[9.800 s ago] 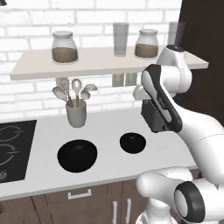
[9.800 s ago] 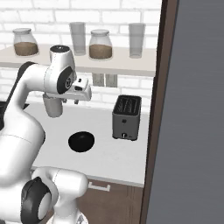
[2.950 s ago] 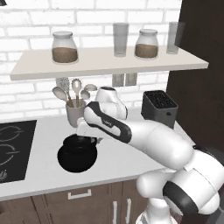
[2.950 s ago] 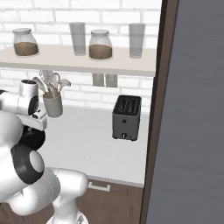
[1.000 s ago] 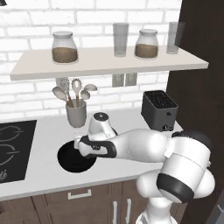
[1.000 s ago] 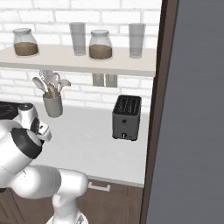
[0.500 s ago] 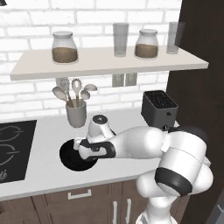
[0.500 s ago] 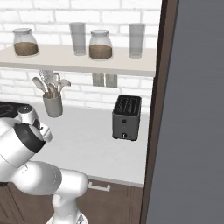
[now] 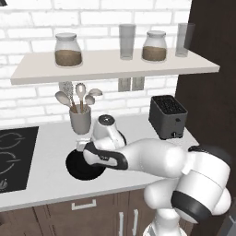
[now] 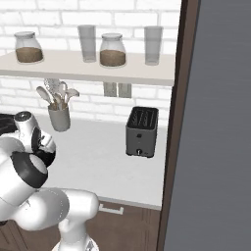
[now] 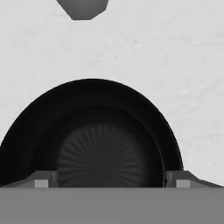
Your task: Pick up the bowls on the counter and stack them on top of one another in the open cabinet. Place the smaller bowl on top of the larger bowl.
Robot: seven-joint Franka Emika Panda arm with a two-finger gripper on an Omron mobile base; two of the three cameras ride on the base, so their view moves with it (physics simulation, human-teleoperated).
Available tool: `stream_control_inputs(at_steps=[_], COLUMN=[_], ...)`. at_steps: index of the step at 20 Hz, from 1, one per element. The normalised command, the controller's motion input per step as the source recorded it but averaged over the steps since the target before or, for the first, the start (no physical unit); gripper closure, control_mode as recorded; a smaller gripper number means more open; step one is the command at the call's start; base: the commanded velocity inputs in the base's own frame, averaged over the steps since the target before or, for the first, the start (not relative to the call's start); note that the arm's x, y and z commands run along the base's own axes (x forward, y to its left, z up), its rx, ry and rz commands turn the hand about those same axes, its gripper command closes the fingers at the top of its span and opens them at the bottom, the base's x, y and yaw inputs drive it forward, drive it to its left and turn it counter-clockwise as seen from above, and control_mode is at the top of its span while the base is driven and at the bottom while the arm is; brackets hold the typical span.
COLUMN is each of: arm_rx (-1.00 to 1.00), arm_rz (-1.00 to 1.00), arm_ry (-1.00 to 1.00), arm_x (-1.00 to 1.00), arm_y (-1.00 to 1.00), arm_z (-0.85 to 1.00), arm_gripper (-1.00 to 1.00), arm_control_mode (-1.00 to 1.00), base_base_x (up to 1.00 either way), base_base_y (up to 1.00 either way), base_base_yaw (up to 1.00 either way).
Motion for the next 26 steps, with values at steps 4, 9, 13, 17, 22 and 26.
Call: stream_control_inputs(at_steps=[4,9,13,17,22,26], arm_rx=[0.00,0.03,0.00,0.00,0.00,0.00], arm_rz=[0.00,0.01,0.05,0.03,0.03,0.01], arm_ry=[0.00,0.05,0.03,0.00,0.00,0.00], arm_x=[-0.01,-0.07,0.00,0.00,0.05,0.13], arm_y=[-0.06,-0.63,-0.15,0.00,0.00,0.00], arm_z=[0.42,0.11,0.00,-0.19,-0.30,-0.30], arm_gripper=[-1.00,-1.00,-1.00,-1.00,-1.00,-1.00], arm_control_mode=[-1.00,-1.00,-1.00,-1.00,-1.00,-1.00], base_base_x=[0.00,0.00,0.00,0.00,0.00,0.00], base_base_y=[0.00,0.00,0.00,0.00,0.00,0.00], base_base_yaw=[0.00,0.00,0.00,0.00,0.00,0.00])
